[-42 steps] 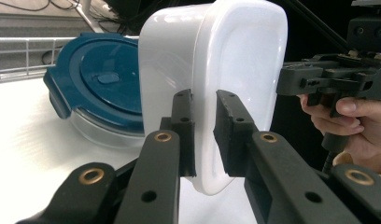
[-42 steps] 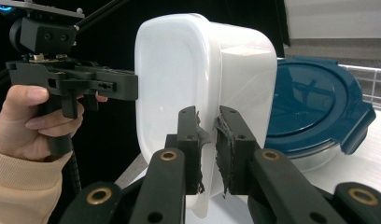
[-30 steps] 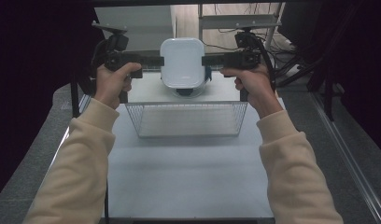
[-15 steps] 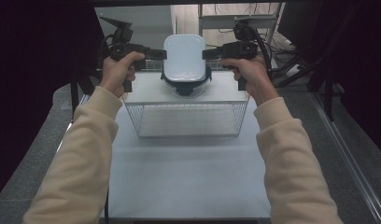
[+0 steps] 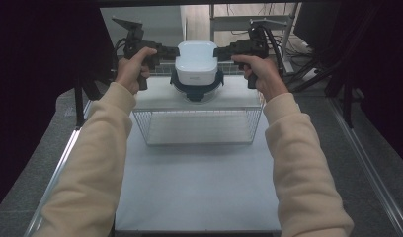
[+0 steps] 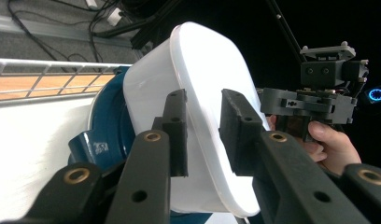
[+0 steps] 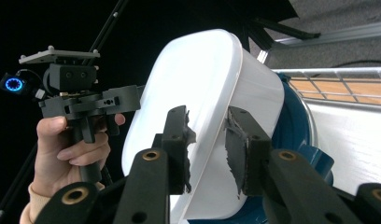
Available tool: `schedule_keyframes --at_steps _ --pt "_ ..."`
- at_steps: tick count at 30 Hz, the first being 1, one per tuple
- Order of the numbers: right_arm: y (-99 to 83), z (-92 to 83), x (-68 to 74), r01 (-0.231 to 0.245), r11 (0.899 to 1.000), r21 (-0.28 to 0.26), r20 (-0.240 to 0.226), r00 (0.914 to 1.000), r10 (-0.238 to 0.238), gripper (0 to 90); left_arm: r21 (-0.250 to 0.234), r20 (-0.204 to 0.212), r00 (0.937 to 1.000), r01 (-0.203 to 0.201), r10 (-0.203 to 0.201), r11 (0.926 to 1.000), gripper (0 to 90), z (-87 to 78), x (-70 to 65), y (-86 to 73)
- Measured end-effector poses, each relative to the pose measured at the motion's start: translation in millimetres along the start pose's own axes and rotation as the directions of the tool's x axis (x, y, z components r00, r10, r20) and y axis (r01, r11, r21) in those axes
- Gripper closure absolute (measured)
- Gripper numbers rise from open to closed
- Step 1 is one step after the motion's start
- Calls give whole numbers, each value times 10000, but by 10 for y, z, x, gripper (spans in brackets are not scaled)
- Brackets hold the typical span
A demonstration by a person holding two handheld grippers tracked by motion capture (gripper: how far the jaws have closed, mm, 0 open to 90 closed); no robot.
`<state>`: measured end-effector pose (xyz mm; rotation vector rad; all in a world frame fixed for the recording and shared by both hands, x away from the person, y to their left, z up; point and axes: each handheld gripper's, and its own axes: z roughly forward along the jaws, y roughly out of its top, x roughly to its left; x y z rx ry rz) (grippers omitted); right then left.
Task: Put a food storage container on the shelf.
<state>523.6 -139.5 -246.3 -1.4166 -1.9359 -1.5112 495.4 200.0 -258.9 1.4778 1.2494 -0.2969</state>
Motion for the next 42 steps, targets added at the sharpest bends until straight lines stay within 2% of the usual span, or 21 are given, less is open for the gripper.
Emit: schedule_keyframes --at_steps 3,8,10,12,13,15,17,18,21,23,26,27,29,32,36,39,42 --pt "-5 38 -13 -78 9998 171 134 9999 76 651 21 -42 10000 18 -18 10000 707 13 26 -1" --pt "-10 37 -7 -147 9998 112 180 9997 145 643 -6 84 10000 14 -14 10000 669 27 17 -6" --pt "-16 31 -3 -102 9999 -68 199 9997 103 540 -66 206 9998 34 -33 10000 579 25 6 -10" --pt "-18 10 7 -83 9996 -268 132 9999 87 465 -167 54 10000 -35 36 9999 493 -2 -27 -17" --pt "-20 -26 21 103 9987 -494 218 9997 -93 421 -196 -18 9999 -133 133 9997 435 -18 -43 -20" --pt "-30 -92 60 376 9967 -725 331 9988 -353 377 -218 -57 9989 -465 464 9987 380 -72 -94 -38" --pt "-65 -178 108 917 9923 -831 472 9950 -880 348 -230 -308 9964 -801 793 9965 339 -108 -132 -64" --pt "-81 -203 121 1148 9899 -831 593 9922 -1101 338 -209 -579 9922 -1121 1108 9935 323 -134 -156 -88" --pt "-164 -279 144 2018 9767 -725 1016 9757 -1941 310 -188 -1116 9777 -1812 1780 9833 290 -170 -211 -152" --pt "-222 -312 134 2565 9643 -658 1241 9610 -2472 290 -256 -1126 9727 -2072 2031 9780 274 -185 -238 -207" --pt "-286 -350 122 3011 9513 -661 1350 9473 -2904 275 -325 -1160 9669 -2325 2273 9721 261 -196 -258 -290" --pt "-320 -372 126 3229 9441 -660 1391 9399 -3117 271 -288 -1266 9614 -2499 2444 9678 256 -205 -265 -319" --pt "-383 -407 136 3481 9347 -725 1355 9319 -3365 266 -307 -1512 9507 -2782 2707 9600 249 -237 -283 -393" --pt "-494 -441 150 3711 9257 -733 1256 9242 -3606 265 -304 -1667 9423 -2994 2905 9537 242 -297 -289 -513" --pt "-714 -466 174 4210 9059 -456 1510 8993 -4104 259 -362 -1889 9309 -3247 3126 9451 240 -391 -275 -739" --pt "-868 -494 161 4468 8938 -378 1629 8853 -4356 255 -406 -1925 9248 -3416 3281 9390 236 -465 -247 -944" --pt "-1047 -544 97 4680 8828 -405 1747 8732 -4549 253 -386 -2080 9135 -3647 3495 9303 236 -531 -205 -1109"
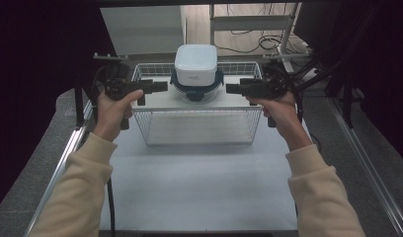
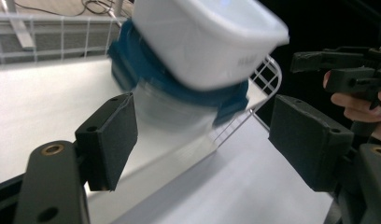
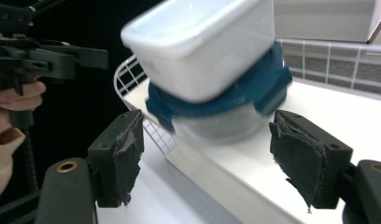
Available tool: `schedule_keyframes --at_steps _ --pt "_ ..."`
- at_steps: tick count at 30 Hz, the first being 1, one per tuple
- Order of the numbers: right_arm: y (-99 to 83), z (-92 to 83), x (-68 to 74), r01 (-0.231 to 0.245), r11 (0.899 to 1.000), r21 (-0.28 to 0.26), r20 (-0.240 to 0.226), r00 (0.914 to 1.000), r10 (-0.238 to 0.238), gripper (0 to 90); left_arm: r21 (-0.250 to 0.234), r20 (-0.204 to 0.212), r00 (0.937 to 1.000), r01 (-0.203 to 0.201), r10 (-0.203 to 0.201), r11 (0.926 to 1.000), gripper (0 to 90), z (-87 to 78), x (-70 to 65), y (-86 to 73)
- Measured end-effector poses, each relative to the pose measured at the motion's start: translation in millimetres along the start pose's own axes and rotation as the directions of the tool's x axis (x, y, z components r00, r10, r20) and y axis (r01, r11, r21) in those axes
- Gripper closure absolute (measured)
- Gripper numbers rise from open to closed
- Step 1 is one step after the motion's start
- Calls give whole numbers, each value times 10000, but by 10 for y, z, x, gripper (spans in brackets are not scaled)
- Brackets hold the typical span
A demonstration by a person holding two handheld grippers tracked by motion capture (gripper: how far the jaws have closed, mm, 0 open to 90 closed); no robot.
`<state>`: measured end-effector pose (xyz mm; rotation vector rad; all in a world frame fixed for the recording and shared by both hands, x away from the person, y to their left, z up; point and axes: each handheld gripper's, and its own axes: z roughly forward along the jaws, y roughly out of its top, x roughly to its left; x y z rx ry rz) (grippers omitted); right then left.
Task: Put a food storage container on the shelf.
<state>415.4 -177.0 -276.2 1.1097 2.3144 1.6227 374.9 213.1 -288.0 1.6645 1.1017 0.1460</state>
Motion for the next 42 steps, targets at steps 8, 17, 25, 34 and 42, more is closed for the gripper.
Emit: schedule_keyframes --at_steps 8,17,25,34,42 --pt "-567 -124 1 501 9987 90 578 9970 -505 251 98 -374 9983 -442 446 9990 232 -112 -2 -623" --pt "-1345 -158 -7 272 9980 572 727 9969 -313 251 232 -611 9973 -395 408 9990 228 -138 12 -1323" --pt "-1790 -169 -39 71 9943 1067 890 9959 -167 251 918 -871 9956 -265 345 9954 229 -17 102 -1795" --pt "-2112 -147 -106 -40 9846 1747 1162 9931 -165 250 1676 -1221 9917 -183 392 9857 225 83 203 -2160" --pt "-2291 -104 -172 -157 9774 2109 1455 9892 -155 251 2000 -1661 9842 -272 613 9794 224 115 258 -2265"
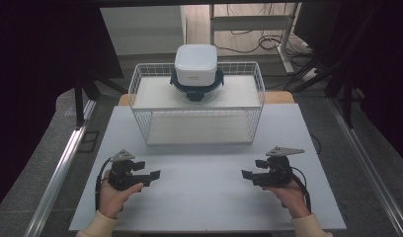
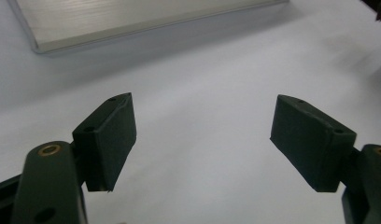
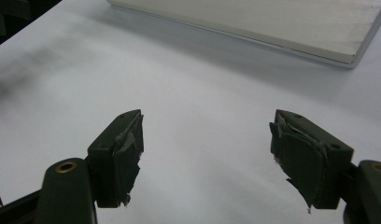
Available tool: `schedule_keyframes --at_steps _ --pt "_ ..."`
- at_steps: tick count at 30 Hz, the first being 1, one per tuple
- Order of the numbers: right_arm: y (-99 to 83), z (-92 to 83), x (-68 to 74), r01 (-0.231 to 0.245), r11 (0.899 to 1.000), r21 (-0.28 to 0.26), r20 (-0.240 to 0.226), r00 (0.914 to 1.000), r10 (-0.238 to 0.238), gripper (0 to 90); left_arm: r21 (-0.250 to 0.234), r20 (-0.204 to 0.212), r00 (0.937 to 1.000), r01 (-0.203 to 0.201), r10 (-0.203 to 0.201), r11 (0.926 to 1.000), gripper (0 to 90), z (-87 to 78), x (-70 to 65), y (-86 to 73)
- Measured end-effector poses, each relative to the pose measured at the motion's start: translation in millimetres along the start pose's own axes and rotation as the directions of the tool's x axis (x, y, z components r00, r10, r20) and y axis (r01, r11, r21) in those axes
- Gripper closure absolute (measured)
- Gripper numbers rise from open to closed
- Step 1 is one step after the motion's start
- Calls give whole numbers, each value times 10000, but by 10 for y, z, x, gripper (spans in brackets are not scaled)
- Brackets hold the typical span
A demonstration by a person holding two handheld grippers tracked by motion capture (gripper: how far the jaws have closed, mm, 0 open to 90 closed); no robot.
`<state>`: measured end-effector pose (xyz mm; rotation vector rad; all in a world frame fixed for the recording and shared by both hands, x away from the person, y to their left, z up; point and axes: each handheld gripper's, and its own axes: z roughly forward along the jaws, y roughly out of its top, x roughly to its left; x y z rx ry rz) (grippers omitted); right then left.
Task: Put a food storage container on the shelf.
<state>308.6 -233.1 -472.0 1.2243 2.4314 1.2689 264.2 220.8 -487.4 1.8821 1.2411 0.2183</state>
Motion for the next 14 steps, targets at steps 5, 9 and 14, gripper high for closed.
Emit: schedule_keyframes --at_steps 5,9,14 --pt "-7 8 18 134 9999 -57 83 9999 -134 251 -77 -78 10000 -27 27 10000 224 -10 -2 -2" --pt "-6 2 24 170 9997 -158 104 9998 -168 250 -129 -95 10000 23 -25 9999 224 -18 9 -3" --pt "1 -26 9 238 9989 -393 146 9996 -232 245 -151 -168 9998 97 -100 9998 223 -17 33 -9"
